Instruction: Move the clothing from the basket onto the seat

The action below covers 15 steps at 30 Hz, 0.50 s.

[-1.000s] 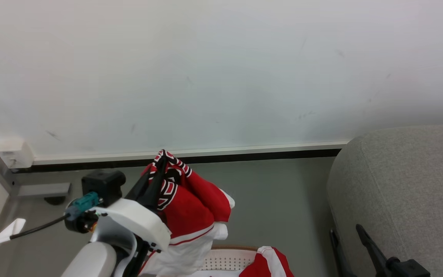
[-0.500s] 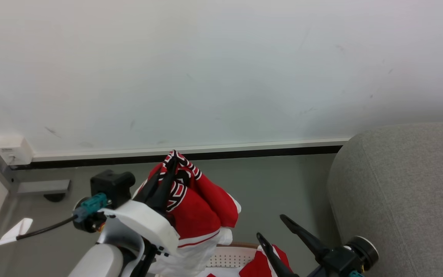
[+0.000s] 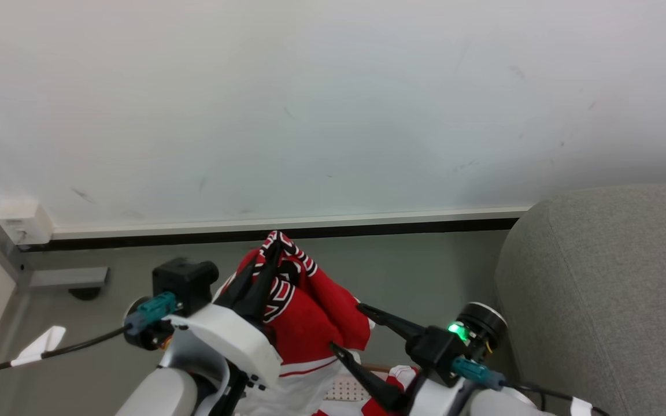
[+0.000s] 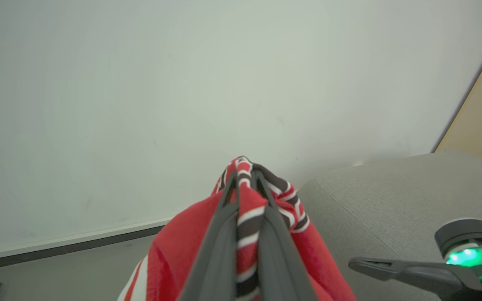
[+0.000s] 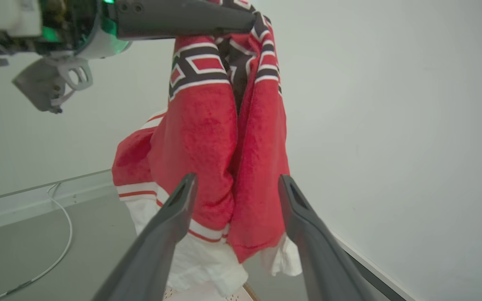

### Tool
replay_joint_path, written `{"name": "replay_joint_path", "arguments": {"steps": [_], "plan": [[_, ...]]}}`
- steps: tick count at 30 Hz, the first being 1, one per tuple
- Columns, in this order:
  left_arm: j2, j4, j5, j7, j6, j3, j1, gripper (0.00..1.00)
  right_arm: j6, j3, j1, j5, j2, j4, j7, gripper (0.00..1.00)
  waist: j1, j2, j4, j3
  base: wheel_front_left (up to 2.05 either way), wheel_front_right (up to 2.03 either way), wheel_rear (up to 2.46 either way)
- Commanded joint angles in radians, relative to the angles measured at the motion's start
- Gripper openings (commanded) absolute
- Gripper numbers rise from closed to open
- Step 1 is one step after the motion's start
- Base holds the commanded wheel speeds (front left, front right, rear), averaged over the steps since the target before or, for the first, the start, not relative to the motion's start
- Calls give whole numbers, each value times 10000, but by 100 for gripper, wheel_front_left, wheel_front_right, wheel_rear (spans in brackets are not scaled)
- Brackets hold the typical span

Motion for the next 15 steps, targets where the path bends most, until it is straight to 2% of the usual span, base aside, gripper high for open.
{"name": "replay_joint_path", "arguments": {"steps": [1,9,13,14,15], "plan": [[-26,29,48,20,-29,-48,-116,0,-21,300,-426,248,148,330,-73,100,-1,-1,21,-17,0,0,0],[-169,14,125,132,-119,-354,-289,0,-21,1133,-1562,393,864,2173,-411,100,-1,-1,138,-51,0,0,0],[-252,16,116,150,-139,-472,-362,0,-23,1200,-1888,309,1177,3154,-570,100,-1,-1,221,-77,0,0,0],[-273,34,104,156,-144,-492,-378,0,-23,1177,-1905,343,1228,3318,-623,48,-1,-1,251,-89,0,0,0],[-298,56,91,162,-157,-530,-401,0,-21,1146,-1880,483,1281,3440,-654,1,-1,-1,297,-97,0,0,0]]}}
